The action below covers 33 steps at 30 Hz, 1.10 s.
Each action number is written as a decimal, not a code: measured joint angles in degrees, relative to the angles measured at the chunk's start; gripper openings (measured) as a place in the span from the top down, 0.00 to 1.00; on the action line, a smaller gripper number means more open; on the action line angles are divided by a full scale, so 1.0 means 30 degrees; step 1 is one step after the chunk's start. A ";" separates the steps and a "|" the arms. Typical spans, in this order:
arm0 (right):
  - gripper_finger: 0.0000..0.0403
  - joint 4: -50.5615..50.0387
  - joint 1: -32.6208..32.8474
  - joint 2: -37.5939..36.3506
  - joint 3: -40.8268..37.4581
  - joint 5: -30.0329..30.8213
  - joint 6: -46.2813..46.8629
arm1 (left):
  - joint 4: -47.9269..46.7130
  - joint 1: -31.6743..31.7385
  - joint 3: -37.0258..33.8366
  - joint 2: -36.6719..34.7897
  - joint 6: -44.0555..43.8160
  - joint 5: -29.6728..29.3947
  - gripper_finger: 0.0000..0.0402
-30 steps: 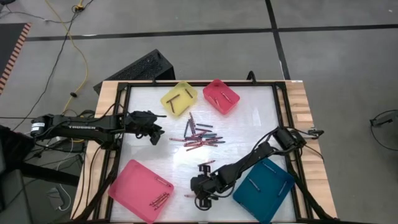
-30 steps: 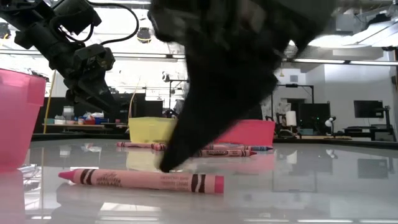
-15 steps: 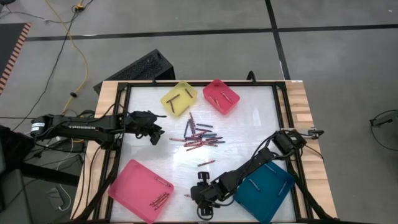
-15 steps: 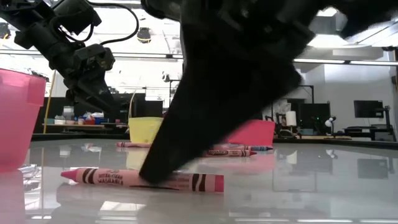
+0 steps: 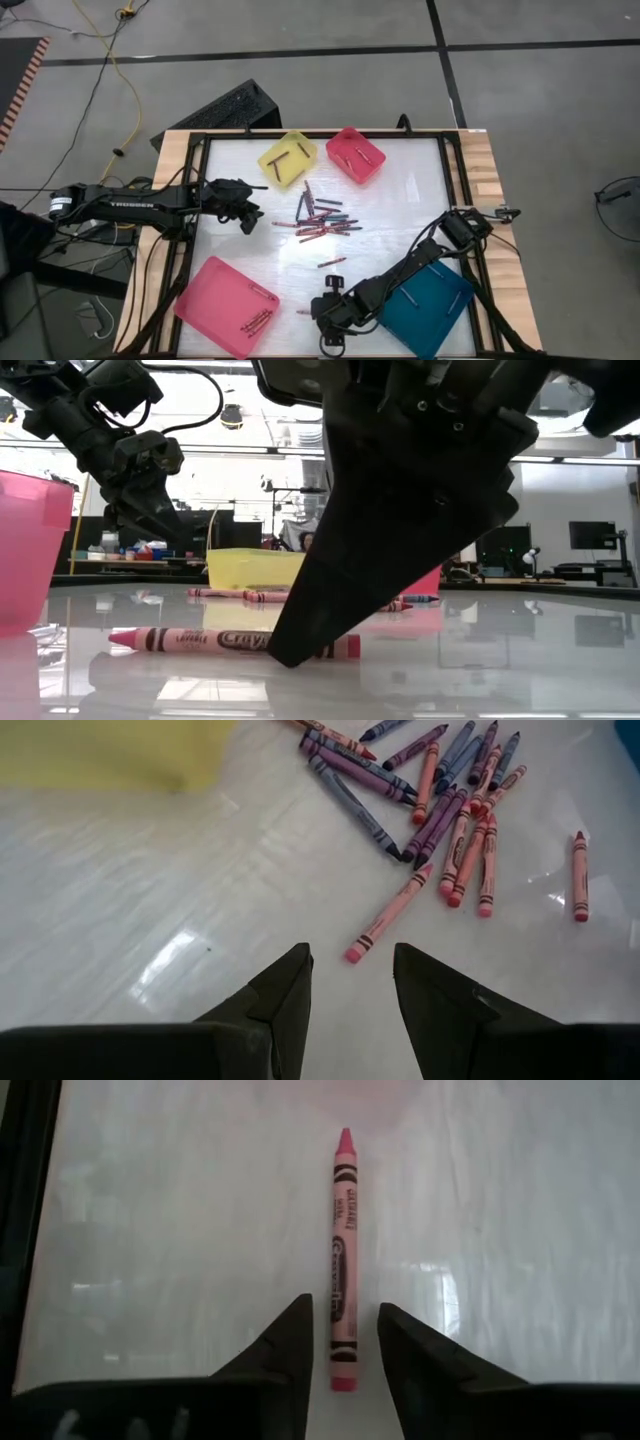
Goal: Sort crayons
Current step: Put the pink crayon into the red bin
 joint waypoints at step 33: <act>0.99 -0.2862 -0.2930 0.0058 0.1604 0.0259 0.1837 | -0.0174 0.0000 -0.0002 0.0000 0.0238 -0.0174 0.67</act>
